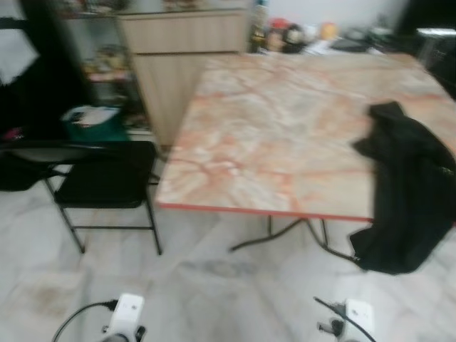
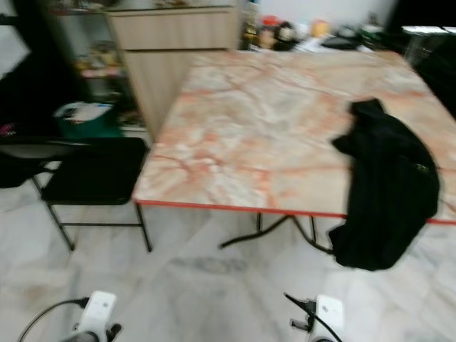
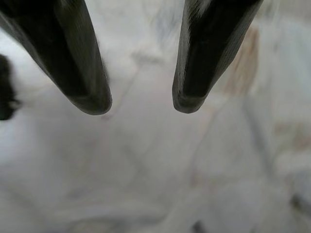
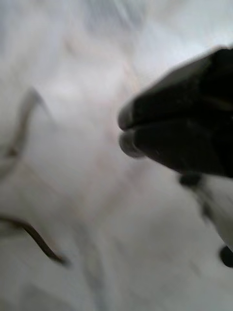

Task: Hang hanger

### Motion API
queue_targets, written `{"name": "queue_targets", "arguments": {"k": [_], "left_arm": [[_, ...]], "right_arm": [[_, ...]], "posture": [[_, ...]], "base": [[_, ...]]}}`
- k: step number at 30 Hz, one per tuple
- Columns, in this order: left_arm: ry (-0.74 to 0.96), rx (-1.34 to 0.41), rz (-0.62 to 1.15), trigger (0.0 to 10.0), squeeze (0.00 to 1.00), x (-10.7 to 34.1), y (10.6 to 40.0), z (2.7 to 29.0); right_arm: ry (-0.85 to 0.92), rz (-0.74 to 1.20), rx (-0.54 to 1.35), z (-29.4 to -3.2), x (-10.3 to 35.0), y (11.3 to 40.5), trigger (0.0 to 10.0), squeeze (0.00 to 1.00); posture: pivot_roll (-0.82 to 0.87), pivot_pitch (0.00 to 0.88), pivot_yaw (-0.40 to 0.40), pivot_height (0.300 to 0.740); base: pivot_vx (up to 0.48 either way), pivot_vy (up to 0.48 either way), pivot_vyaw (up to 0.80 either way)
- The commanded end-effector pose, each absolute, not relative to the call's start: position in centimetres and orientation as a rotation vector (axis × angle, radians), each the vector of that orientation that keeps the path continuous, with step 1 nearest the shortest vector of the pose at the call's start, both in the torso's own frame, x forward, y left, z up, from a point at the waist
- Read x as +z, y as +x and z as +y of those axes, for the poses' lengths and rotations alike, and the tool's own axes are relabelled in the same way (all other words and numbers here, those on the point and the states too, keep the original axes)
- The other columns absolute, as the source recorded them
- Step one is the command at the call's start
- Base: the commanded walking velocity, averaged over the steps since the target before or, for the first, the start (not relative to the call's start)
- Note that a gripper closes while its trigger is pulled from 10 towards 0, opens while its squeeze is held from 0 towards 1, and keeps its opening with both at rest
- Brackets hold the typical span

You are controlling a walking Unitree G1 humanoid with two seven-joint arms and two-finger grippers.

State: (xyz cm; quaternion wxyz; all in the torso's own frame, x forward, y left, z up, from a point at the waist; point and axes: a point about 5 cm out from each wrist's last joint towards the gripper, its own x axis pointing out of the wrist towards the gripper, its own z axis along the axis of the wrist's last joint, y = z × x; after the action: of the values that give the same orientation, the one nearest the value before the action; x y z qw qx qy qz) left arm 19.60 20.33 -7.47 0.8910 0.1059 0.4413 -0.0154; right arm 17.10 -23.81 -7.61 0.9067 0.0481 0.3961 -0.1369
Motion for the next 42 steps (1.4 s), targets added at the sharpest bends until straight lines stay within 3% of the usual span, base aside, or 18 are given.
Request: {"name": "queue_targets", "arguments": {"k": [1,42], "left_arm": [[0.244,-0.016,0.939,10.0,0.00,-7.63,18.93,21.41],[0.251,-0.016,0.946,10.0,0.00,-7.69,18.82,21.41]], "right_arm": [[0.123,0.850,-0.270,-22.85,-8.19,16.44,10.0,0.00],[0.115,0.848,-0.254,-22.83,-8.18,16.42,10.0,0.00]], "posture": [[-0.13,0.000,0.041,0.740],[-0.14,0.000,0.035,0.740]], "base": [[0.000,-0.251,-0.74],[0.000,-0.250,-0.05]]}}
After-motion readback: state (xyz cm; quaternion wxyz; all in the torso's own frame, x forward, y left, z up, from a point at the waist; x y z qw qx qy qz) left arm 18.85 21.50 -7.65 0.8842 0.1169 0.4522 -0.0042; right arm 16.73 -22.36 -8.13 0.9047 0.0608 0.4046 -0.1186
